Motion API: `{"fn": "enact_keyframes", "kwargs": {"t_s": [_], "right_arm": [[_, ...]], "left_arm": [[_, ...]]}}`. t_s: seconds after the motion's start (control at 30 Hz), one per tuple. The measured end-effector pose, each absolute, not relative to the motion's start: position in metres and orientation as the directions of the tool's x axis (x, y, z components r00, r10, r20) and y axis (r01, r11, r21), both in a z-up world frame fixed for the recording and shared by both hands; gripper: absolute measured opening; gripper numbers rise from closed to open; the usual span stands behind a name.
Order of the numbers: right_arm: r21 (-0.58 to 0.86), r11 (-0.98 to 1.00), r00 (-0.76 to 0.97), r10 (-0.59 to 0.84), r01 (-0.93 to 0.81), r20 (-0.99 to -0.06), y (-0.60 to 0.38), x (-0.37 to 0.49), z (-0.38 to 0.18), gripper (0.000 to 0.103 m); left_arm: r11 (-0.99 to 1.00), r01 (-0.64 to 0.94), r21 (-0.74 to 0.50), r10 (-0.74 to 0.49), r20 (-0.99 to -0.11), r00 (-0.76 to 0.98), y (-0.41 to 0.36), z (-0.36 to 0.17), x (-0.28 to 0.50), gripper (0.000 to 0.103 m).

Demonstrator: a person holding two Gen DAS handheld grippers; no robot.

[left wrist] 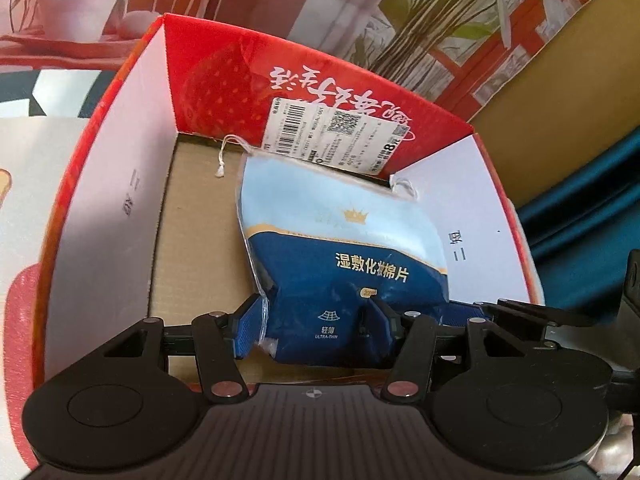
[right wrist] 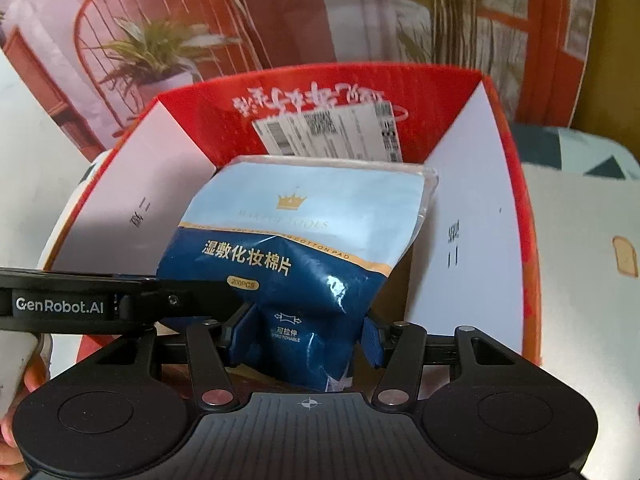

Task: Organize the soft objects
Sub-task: 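Lower the bag into the red box and open the right tool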

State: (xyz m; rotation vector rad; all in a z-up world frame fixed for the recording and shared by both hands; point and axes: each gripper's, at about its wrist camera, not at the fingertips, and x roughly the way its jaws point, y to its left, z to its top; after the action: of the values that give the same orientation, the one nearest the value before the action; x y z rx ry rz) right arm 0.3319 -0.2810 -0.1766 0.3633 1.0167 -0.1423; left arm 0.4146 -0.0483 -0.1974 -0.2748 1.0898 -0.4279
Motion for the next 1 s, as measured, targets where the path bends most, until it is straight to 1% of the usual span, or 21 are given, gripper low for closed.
{"fn": "enact_keyframes", "kwargs": {"t_s": [0.2, 0.33, 0.5, 0.63, 0.73, 0.9, 1.0], "right_arm": [[0.189, 0.932, 0.487, 0.015, 0.310, -0.873, -0.280, 0.340, -0.179, 0.050], [0.163, 0.933, 0.468, -0.007, 0.320, -0.883, -0.283, 0.344, -0.181, 0.047], [0.124, 0.939, 0.492, -0.054, 0.321, -0.869, -0.277, 0.335, -0.172, 0.048], [0.136, 0.949, 0.583, -0.058, 0.283, -0.810, -0.272, 0.318, -0.154, 0.049], [0.146, 0.958, 0.664, -0.058, 0.248, -0.746, -0.266, 0.300, -0.139, 0.049], [0.101, 0.978, 0.761, -0.077, 0.184, -0.644, -0.250, 0.269, -0.120, 0.051], [0.087, 0.983, 0.793, -0.079, 0.165, -0.604, -0.244, 0.251, -0.114, 0.051]], "left_arm": [[0.911, 0.220, -0.350, -0.413, -0.798, 0.438, -0.045, -0.187, 0.407, 0.060], [0.925, 0.241, -0.295, -0.377, -0.795, 0.474, -0.045, -0.177, 0.402, 0.060], [0.938, 0.271, -0.217, -0.335, -0.770, 0.543, -0.042, -0.161, 0.390, 0.060], [0.943, 0.282, -0.174, -0.316, -0.729, 0.607, -0.037, -0.144, 0.374, 0.060], [0.946, 0.286, -0.150, -0.307, -0.699, 0.646, -0.032, -0.133, 0.359, 0.060], [0.954, 0.278, -0.116, -0.284, -0.651, 0.704, -0.023, -0.119, 0.328, 0.060], [0.957, 0.269, -0.104, -0.273, -0.626, 0.730, -0.018, -0.113, 0.308, 0.060]]}}
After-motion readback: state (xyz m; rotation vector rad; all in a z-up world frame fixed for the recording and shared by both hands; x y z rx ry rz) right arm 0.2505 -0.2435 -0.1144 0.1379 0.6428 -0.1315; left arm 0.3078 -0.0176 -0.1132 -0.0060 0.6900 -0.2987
